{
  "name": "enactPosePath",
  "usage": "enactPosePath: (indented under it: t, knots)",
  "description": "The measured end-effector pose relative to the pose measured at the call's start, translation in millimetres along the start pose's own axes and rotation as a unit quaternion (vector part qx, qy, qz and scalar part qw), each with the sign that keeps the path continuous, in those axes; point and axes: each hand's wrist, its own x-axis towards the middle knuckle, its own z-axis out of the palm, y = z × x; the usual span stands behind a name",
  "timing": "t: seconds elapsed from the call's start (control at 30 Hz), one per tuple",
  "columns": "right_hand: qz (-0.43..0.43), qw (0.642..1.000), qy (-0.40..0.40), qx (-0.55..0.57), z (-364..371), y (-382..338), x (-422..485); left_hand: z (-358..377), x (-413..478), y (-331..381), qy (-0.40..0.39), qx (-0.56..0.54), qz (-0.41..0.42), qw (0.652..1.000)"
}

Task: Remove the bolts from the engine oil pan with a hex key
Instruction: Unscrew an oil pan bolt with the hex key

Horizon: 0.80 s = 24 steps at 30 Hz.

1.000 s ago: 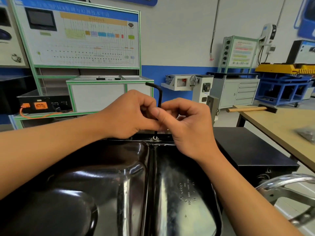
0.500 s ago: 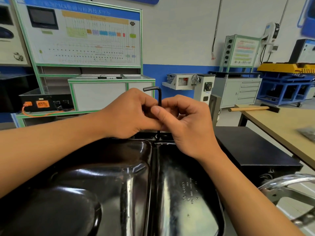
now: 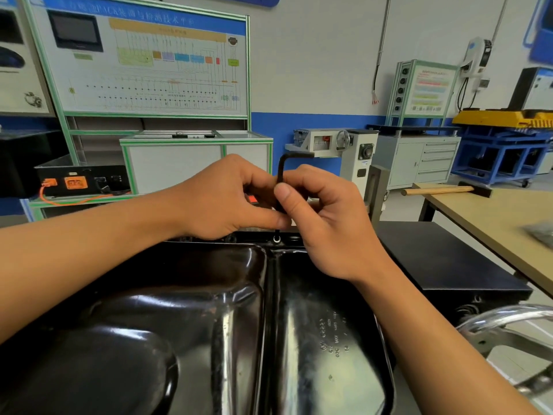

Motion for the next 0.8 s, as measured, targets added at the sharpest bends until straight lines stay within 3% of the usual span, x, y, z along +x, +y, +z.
enactPosePath:
  t: [0.1, 0.4, 0.67, 0.8]
  knots:
    - [0.006, 1.000, -0.015, 0.001, -4, 1, 0, -5, -3, 0, -0.028, 0.002, -0.008, 1.000]
    - [0.026, 0.996, 0.037, 0.079, -5, 2, -2, 1, 0, 4, 0.017, 0.025, -0.006, 1.000]
    - [0.004, 0.999, -0.032, 0.026, -12, 0, -1, -3, -4, 4, -0.009, -0.064, -0.002, 0.998]
    - [0.015, 0.999, -0.045, 0.018, -13, 1, -1, -1, -4, 6, -0.025, -0.029, 0.002, 0.999]
